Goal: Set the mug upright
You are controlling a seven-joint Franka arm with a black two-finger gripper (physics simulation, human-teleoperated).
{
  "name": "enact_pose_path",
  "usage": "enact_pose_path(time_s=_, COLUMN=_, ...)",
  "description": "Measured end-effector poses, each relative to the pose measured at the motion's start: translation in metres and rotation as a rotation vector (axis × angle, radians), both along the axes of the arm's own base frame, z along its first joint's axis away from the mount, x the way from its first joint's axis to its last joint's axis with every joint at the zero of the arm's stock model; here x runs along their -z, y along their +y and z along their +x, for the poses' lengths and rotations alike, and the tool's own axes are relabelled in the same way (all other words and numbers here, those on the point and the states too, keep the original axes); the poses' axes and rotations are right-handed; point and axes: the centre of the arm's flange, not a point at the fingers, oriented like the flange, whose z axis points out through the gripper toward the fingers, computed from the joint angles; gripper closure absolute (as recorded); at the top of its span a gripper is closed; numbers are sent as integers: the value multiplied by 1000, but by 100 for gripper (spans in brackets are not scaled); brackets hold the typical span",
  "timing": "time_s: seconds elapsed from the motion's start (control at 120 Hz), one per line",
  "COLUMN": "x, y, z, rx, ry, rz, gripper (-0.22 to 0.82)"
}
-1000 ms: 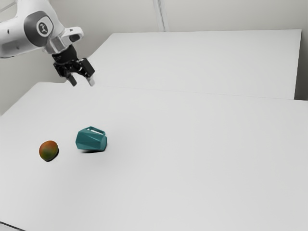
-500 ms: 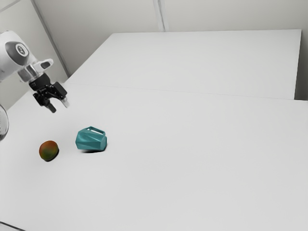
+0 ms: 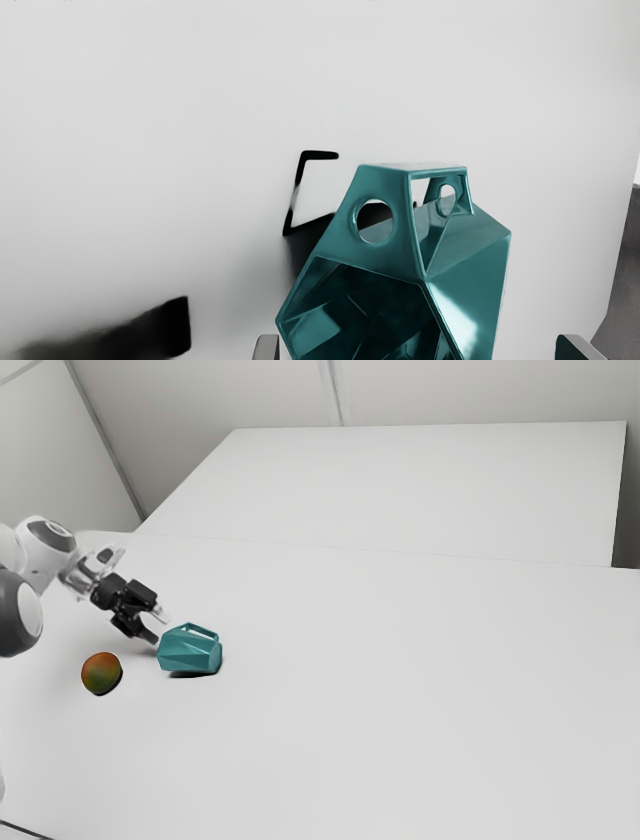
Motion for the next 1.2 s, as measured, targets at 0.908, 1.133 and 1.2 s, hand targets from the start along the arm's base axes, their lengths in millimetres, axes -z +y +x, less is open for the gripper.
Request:
enact_pose_path(time_s=0.908, x=-1, y=-48, z=2, rx=127, ry=-149, rz=-110, gripper=57)
enact_pose_path(time_s=1.133, x=2, y=-51, z=0, rx=133, ry=-153, rz=-111, gripper=68)
enact_pose_path(time_s=1.2, x=-2, y=-51, z=1, rx=134, ry=-161, rz=-108, gripper=70)
